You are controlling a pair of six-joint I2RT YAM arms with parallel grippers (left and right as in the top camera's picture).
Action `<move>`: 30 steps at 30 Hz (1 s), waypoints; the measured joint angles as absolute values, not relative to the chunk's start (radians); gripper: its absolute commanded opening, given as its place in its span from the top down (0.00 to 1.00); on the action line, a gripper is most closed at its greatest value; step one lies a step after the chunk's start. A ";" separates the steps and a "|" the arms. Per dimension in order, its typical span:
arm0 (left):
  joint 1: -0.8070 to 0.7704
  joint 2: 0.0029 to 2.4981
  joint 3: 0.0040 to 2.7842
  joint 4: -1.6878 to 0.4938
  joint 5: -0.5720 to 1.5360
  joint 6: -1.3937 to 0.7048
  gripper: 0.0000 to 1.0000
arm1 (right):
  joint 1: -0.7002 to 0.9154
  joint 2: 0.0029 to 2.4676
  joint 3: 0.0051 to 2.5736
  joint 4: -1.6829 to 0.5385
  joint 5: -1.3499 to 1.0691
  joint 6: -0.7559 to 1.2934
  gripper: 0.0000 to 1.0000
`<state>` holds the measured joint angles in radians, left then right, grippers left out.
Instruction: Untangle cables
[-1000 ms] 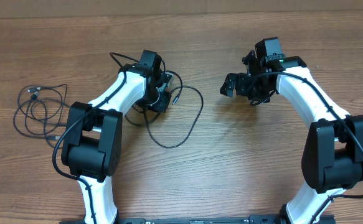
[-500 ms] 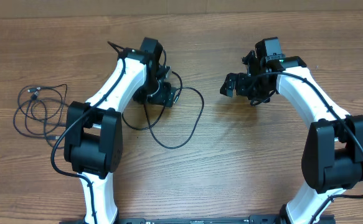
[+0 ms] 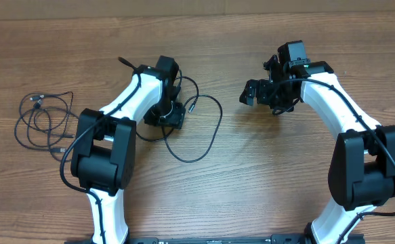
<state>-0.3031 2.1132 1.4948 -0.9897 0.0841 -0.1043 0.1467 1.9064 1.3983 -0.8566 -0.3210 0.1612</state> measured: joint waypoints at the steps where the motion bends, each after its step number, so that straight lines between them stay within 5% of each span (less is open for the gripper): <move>1: -0.307 2.111 1.489 -0.982 0.082 -0.105 0.52 | 0.147 1.906 1.398 -0.857 -0.322 0.161 0.00; 4: -0.317 2.100 1.468 -0.960 0.086 -0.107 0.72 | 0.146 1.906 1.398 -0.856 -0.321 0.161 0.00; 9: -0.330 2.098 1.464 -0.953 0.097 -0.106 0.87 | 0.147 1.906 1.398 -0.857 -0.321 0.162 0.00; 12: -0.330 2.098 1.461 -0.945 0.101 -0.107 0.80 | 0.147 1.906 1.398 -0.856 -0.322 0.162 0.00; 16: -0.332 2.098 1.461 -0.941 0.112 -0.105 0.84 | 0.146 1.906 1.398 -0.857 -0.321 0.162 0.00; 20: -0.332 2.098 1.461 -0.938 0.128 -0.107 0.68 | 0.147 1.906 1.398 -0.857 -0.322 0.162 0.00; 30: -0.334 2.096 1.460 -0.929 0.159 -0.109 0.75 | 0.147 1.906 1.398 -0.856 -0.322 0.162 0.00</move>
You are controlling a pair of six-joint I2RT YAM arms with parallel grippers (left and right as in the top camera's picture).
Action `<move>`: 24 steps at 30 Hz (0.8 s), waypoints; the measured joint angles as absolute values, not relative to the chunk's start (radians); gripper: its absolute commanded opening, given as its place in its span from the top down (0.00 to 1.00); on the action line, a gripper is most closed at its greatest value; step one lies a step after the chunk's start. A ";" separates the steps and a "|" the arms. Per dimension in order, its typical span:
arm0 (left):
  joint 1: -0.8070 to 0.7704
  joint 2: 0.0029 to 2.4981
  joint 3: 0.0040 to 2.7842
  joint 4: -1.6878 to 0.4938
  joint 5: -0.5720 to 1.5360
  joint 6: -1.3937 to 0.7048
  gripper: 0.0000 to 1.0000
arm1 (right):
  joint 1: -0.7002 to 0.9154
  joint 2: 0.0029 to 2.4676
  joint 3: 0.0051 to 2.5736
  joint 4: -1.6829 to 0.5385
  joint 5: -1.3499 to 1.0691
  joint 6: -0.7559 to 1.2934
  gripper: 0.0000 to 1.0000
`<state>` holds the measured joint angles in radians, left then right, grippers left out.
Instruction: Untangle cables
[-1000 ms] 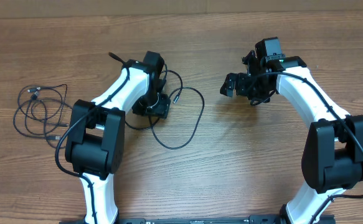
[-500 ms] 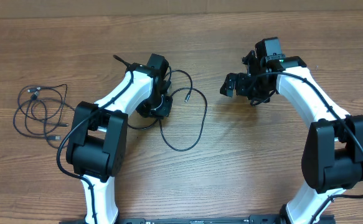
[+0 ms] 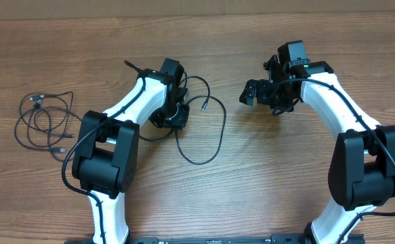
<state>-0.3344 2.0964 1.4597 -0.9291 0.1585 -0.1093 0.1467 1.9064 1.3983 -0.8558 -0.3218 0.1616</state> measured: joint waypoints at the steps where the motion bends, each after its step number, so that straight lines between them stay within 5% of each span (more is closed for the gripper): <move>1: -0.334 2.096 1.459 -0.925 0.162 -0.110 0.80 | 0.147 1.906 1.398 -0.857 -0.321 0.162 0.00; 8: -0.334 2.096 1.455 -0.912 0.180 -0.111 0.69 | 0.147 1.906 1.398 -0.857 -0.321 0.161 0.00; 24: -0.334 2.052 1.376 -0.815 0.202 -0.110 0.64 | 0.146 1.906 1.398 -0.857 -0.322 0.162 0.00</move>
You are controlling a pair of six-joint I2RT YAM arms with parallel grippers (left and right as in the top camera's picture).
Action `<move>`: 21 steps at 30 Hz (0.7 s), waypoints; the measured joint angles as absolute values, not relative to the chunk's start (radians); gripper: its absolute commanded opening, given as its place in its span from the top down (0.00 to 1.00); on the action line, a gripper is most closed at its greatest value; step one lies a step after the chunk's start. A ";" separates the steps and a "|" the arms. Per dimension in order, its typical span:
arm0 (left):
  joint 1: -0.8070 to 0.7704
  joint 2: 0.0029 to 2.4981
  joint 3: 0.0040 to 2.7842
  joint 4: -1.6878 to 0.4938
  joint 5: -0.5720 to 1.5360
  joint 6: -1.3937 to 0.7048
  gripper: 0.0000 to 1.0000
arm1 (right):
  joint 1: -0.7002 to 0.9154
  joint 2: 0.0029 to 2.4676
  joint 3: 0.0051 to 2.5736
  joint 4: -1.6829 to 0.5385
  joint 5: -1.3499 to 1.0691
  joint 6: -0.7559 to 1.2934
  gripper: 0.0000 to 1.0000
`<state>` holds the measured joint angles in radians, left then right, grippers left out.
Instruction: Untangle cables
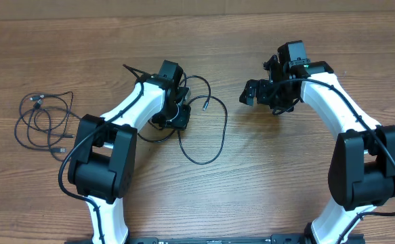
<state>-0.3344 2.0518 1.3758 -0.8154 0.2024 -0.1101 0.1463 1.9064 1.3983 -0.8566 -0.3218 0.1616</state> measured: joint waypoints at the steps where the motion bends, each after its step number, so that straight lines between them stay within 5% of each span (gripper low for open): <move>1: -0.334 2.048 1.369 -0.808 0.203 -0.110 0.64 | 0.147 1.906 1.398 -0.857 -0.321 0.161 0.00; 10: -0.334 2.029 1.333 -0.769 0.205 -0.110 0.66 | 0.147 1.906 1.398 -0.857 -0.321 0.161 0.00; 19: -0.334 2.009 1.296 -0.728 0.217 -0.110 0.52 | 0.147 1.906 1.398 -0.857 -0.322 0.161 0.00; 21: -0.334 2.007 1.294 -0.725 0.221 -0.110 0.72 | 0.147 1.906 1.398 -0.856 -0.321 0.162 0.00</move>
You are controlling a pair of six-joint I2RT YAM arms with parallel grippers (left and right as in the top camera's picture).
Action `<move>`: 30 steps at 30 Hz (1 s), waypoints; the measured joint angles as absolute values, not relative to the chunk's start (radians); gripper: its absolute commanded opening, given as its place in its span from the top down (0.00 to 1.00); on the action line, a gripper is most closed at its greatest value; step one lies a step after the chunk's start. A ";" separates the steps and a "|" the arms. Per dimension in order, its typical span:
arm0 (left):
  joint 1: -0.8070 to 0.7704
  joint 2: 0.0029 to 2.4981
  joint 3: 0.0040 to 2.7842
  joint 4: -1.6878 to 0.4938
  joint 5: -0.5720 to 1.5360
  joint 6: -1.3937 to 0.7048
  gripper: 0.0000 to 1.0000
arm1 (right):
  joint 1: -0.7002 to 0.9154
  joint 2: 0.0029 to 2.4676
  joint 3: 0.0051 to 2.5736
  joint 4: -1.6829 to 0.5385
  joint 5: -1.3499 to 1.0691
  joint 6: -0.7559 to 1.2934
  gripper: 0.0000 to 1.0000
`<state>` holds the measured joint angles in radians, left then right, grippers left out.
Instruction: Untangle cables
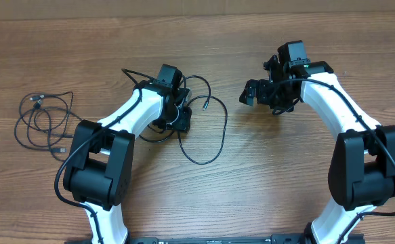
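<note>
A black cable (221, 133) lies in loops at the table's middle left; one plug end (191, 106) points up-right and another end (125, 70) sticks out behind the left arm. My left gripper (179, 122) is down on this cable's tangle and looks shut on it, though the wrist hides its fingers. A second thin cable (43, 123) lies coiled apart at the far left. My right gripper (247, 94) hovers to the right of the loops, open and holding nothing.
The wooden table (265, 176) carries only the cables and the two arm bases at its front edge. The far edge of the table runs along the top of the overhead view.
The left wrist has shifted slightly to the right and turned a little. The black cable's loops look almost the same. The right arm has not moved.
The left gripper sat on the black cable's tangle with the loop reaching down and right. One second later the gripper and loop were further right. They have crept a little further right since. The coiled cable at far left and the right arm stayed still.
</note>
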<state>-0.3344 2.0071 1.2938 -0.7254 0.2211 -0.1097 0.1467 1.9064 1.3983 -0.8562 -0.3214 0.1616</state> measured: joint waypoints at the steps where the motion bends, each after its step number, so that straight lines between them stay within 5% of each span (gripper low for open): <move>1: -0.334 2.007 1.293 -0.724 0.216 -0.112 0.76 | 0.147 1.906 1.398 -0.856 -0.321 0.161 0.00; 3: -0.331 2.008 1.288 -0.717 0.208 -0.109 0.96 | 0.147 1.906 1.398 -0.857 -0.321 0.161 0.00; 10: -0.318 2.039 1.349 -0.836 0.218 -0.109 0.90 | 0.147 1.906 1.398 -0.857 -0.322 0.161 0.00; 12: -0.307 2.069 1.400 -0.916 0.217 -0.100 0.47 | 0.146 1.906 1.398 -0.856 -0.321 0.161 0.00; 15: -0.281 2.103 1.481 -1.020 0.201 -0.091 0.24 | 0.147 1.906 1.398 -0.857 -0.322 0.161 0.00; 21: -0.234 2.123 1.645 -1.034 0.183 -0.098 0.32 | 0.147 1.906 1.398 -0.856 -0.321 0.161 0.00; 30: -0.299 2.123 1.531 -0.888 0.183 -0.123 0.34 | 0.147 1.906 1.398 -0.857 -0.321 0.161 0.00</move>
